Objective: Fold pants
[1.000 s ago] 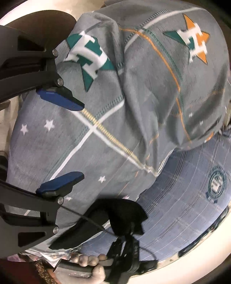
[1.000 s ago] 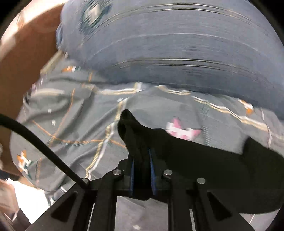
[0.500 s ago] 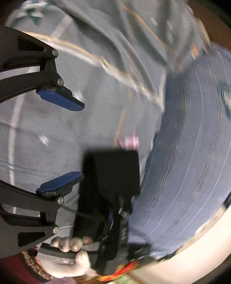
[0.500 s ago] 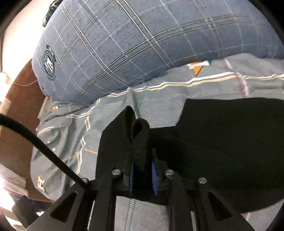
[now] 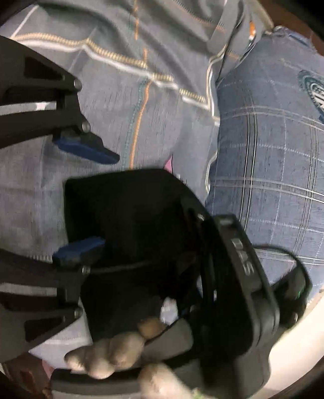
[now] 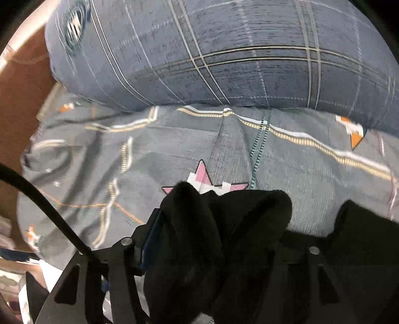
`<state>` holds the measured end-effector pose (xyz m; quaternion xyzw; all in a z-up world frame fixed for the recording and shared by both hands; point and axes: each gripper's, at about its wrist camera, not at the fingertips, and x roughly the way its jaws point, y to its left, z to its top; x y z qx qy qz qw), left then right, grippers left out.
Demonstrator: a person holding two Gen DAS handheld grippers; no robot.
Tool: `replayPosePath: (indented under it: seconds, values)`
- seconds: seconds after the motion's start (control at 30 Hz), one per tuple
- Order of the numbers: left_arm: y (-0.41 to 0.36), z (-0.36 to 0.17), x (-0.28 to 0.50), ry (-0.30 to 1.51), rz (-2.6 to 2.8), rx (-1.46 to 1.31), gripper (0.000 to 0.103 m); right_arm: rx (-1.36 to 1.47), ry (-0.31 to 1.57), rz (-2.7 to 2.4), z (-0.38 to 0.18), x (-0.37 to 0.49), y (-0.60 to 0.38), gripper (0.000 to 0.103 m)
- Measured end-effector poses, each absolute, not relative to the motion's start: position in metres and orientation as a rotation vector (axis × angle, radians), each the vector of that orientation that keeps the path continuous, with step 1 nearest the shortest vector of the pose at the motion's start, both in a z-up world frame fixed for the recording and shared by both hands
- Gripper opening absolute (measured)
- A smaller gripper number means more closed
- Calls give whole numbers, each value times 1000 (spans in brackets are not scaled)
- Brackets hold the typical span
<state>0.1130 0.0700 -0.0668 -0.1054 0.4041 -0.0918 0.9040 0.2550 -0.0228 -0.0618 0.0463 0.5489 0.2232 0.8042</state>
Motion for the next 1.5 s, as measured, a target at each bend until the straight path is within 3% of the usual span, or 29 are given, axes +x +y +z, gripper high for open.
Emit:
replayPosePath:
  seconds: [0.03, 0.07, 0.13, 0.4, 0.57, 0.63, 0.67, 0.7, 0.77, 0.83, 0.9, 1.03, 1.1, 1.17, 1.4, 1.43, 1.47, 1.5]
  values:
    - [67, -65, 110, 823, -210, -221, 49, 85, 1187, 480, -62, 256, -20, 40]
    - [62, -64, 108, 821, -224, -203, 43, 69, 1197, 487, -61, 255, -18, 20]
    - [46, -63, 112, 845, -269, -145, 5, 32, 1184, 480, -59, 250, -19, 15]
    - [-6, -40, 117, 842, -360, -99, 5, 166, 1111, 462, -35, 240, -87, 14]
    - [-46, -55, 124, 889, -386, -72, 5, 265, 1085, 440, -50, 233, -143, 15]
    - [-62, -69, 129, 919, -366, -31, 11, 277, 1069, 397, -64, 232, -161, 22]
    - [-68, -75, 131, 933, -355, -10, 12, 275, 1059, 363, -71, 233, -169, 34]
    - [-72, -76, 130, 933, -347, 8, 12, 271, 1045, 315, -79, 233, -177, 53]
    - [-69, -68, 123, 946, -369, 3, 23, 293, 1011, 270, -84, 229, -192, 68]
    - [-55, -55, 109, 946, -417, -34, 47, 360, 967, 264, -77, 221, -210, 68]
    - [-38, -40, 92, 909, -421, -46, 61, 416, 891, 258, -59, 207, -232, 68]
    - [-8, -26, 85, 900, -404, -126, 64, 476, 788, 300, -24, 185, -252, 65]
    - [1, -30, 99, 932, -376, -195, 64, 568, 799, 411, -20, 181, -251, 52]
    - [8, -38, 114, 955, -358, -257, 64, 635, 836, 496, -25, 182, -241, 50]
    - [8, -90, 157, 1050, -240, -269, 64, 771, 962, 503, -93, 211, -213, 48]
    - [8, -93, 157, 1035, -234, -255, 71, 783, 971, 462, -105, 214, -217, 48]
    - [9, -95, 156, 1027, -229, -247, 73, 821, 980, 428, -119, 217, -223, 45]
    - [12, -99, 158, 1034, -246, -266, 75, 899, 957, 419, -135, 216, -233, 32]
